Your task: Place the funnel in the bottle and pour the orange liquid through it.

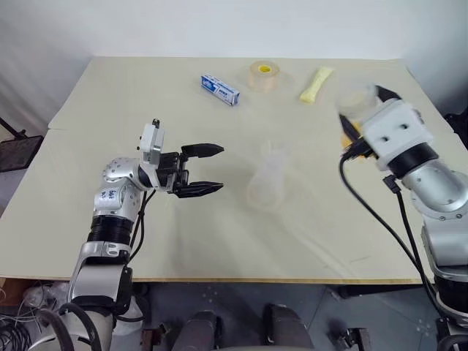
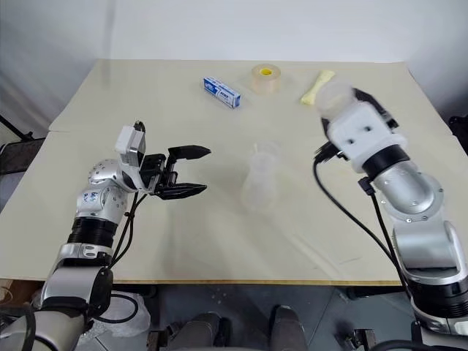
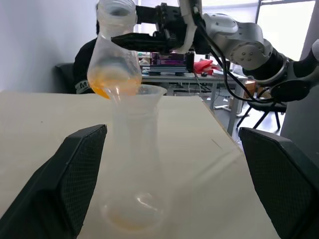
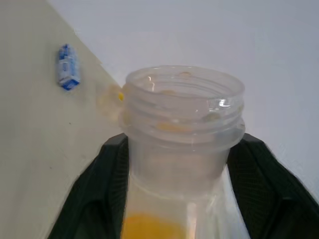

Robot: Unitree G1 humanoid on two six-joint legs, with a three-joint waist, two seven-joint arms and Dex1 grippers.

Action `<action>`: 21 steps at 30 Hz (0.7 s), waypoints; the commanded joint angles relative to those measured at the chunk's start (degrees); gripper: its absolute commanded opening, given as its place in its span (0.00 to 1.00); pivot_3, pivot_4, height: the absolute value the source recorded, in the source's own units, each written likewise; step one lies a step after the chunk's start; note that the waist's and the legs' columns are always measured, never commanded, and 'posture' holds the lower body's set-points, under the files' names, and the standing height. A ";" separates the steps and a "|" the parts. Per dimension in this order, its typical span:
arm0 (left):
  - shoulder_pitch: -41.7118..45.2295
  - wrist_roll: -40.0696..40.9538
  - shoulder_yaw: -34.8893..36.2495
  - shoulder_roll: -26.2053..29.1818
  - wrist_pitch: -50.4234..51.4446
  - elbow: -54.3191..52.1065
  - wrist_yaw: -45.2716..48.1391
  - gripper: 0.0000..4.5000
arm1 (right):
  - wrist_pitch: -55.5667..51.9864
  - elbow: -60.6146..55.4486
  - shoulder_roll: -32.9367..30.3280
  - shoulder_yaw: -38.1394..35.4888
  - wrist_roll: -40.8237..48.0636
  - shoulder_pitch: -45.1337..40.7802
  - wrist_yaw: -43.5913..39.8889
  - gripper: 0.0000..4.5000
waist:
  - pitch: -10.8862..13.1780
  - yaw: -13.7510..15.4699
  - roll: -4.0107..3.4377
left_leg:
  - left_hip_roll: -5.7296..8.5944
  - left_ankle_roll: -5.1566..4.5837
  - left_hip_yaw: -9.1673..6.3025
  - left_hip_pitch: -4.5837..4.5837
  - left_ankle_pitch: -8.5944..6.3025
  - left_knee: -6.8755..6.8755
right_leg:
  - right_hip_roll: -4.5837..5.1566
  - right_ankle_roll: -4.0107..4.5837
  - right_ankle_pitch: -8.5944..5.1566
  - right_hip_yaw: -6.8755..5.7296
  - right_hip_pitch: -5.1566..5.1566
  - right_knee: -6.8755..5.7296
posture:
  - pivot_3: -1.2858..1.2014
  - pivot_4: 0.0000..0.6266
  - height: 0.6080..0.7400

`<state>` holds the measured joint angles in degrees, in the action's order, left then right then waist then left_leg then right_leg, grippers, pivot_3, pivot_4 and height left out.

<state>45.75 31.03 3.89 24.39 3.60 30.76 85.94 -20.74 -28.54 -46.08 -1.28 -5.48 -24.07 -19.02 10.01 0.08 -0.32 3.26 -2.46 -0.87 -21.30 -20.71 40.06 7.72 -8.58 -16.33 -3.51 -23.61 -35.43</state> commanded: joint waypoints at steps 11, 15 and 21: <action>1.11 0.98 1.56 -0.81 -2.29 2.74 3.07 1.00 | 4.78 -1.54 0.08 10.60 -20.61 -7.32 -3.42 0.54 | 0.01 -0.13 0.02 | -0.02 0.00 -0.03 -0.02 0.00 0.00 | 0.00 0.00 0.00 -0.02 -0.03 -0.01 | 0.52 0.24 1.00; 0.38 2.00 2.20 -1.32 -1.84 1.99 2.91 1.00 | 7.44 -1.25 -0.14 12.11 -24.43 -8.55 -4.92 0.54 | 0.01 -0.14 0.02 | -0.03 0.00 -0.02 -0.02 0.00 0.00 | 0.00 0.00 0.00 -0.02 -0.03 -0.01 | 0.52 0.24 1.00; 0.01 2.54 3.08 -1.96 -1.86 1.83 2.91 1.00 | 10.93 -0.77 -0.46 11.76 -28.33 -8.59 -6.42 0.54 | 0.01 -0.13 0.02 | -0.02 0.00 -0.02 -0.02 0.00 0.00 | 0.00 0.00 0.00 -0.03 -0.03 -0.01 | 0.52 0.24 1.00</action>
<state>46.31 31.96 5.89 22.77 1.90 34.49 85.98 -11.23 -28.14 -46.13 12.01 -32.22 -31.46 -25.51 10.02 -0.05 -0.30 3.23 -2.46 -0.89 -21.33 -20.71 40.06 7.71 -8.58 -16.33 -3.54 -23.64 -35.44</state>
